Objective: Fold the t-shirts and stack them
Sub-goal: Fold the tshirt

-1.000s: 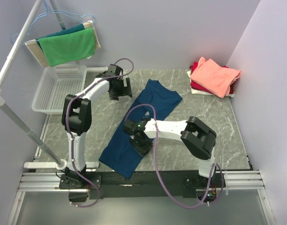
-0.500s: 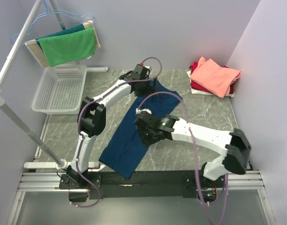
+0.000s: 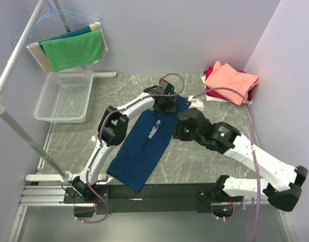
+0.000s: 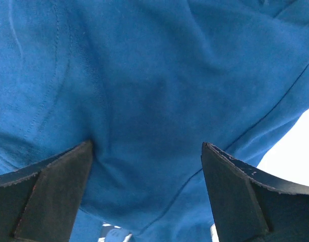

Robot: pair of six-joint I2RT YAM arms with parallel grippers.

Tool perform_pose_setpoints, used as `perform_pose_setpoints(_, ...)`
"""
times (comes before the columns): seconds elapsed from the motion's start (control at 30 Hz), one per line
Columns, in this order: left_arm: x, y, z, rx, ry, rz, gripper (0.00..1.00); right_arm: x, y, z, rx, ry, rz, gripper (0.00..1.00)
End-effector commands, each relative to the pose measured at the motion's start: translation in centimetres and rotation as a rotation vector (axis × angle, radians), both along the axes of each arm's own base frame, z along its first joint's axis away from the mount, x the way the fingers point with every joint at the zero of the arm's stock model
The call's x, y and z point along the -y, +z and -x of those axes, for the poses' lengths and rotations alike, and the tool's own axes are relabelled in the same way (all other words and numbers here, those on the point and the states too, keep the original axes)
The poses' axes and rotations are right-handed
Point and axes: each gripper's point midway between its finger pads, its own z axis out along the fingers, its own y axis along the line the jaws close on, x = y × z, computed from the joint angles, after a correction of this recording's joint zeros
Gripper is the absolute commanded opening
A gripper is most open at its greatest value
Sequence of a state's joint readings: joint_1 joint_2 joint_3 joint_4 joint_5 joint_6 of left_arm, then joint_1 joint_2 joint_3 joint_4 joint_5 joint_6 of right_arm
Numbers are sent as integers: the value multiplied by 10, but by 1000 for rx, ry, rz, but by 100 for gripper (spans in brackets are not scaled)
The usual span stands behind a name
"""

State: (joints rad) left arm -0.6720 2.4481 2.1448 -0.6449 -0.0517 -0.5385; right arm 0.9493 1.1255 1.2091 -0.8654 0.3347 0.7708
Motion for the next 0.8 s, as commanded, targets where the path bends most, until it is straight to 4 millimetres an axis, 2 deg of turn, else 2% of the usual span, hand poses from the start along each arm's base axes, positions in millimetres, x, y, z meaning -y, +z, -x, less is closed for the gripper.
perform_pose_setpoints(0.0, -18, -2, -18, 65, 113, -102, 96, 30, 1, -6, 7, -109, -19, 46)
perform_pose_setpoints(0.17, -40, -28, -26, 65, 224, -226, 96, 42, -3, -7, -7, -141, -24, 46)
perform_pose_setpoints(0.3, -68, -37, -36, 69, 350, -289, 95, 44, -8, -5, -25, -136, -9, 47)
perform_pose_setpoints(0.53, -137, -46, -72, 40, 578, -279, 91, 41, -22, -5, -68, -101, 37, 47)
perform_pose_setpoints(0.6, -145, -44, -82, 43, 588, -259, 91, 41, -27, -4, -84, -88, 60, 48)
perform_pose_setpoints(0.63, -153, -43, -93, 57, 607, -236, 91, 38, -34, -5, -105, -79, 78, 48)
perform_pose_setpoints(0.7, -152, -41, -102, 51, 570, -184, 91, 36, -41, -4, -126, -63, 100, 48)
perform_pose_setpoints(0.73, -158, -38, -110, 56, 571, -164, 92, 34, -49, -5, -148, -56, 122, 48)
perform_pose_setpoints(0.77, -148, -33, -118, 61, 531, -91, 92, 32, -53, -3, -165, -44, 132, 48)
